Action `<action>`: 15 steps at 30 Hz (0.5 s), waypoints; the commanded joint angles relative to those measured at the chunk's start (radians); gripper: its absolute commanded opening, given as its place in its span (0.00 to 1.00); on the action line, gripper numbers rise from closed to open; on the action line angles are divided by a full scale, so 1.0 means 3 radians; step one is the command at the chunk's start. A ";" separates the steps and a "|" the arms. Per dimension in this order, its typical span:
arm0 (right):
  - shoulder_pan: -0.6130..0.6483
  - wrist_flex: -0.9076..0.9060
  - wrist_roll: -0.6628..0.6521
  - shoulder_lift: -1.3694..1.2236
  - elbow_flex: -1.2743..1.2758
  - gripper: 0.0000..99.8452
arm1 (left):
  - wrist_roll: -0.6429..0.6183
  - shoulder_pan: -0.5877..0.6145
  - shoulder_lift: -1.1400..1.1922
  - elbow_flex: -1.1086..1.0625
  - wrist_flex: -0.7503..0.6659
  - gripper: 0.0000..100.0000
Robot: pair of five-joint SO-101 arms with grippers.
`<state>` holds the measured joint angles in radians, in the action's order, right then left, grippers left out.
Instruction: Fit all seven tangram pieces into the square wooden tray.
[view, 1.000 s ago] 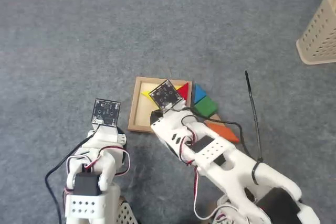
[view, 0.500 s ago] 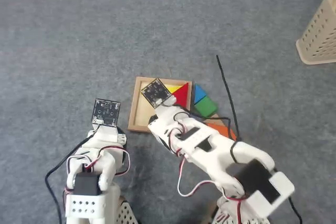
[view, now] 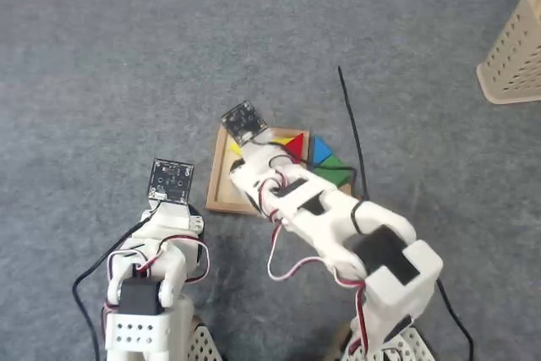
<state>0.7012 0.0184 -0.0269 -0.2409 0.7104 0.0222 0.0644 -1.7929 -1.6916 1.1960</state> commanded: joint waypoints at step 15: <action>-0.0233 0.0289 -0.0056 0.0642 -0.0031 0.01 | -0.0031 0.0020 -0.0010 0.0018 0.0015 0.01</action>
<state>0.6490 0.0829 -0.0269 -0.1995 0.6828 0.0222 0.0644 -1.7929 -1.6916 1.1960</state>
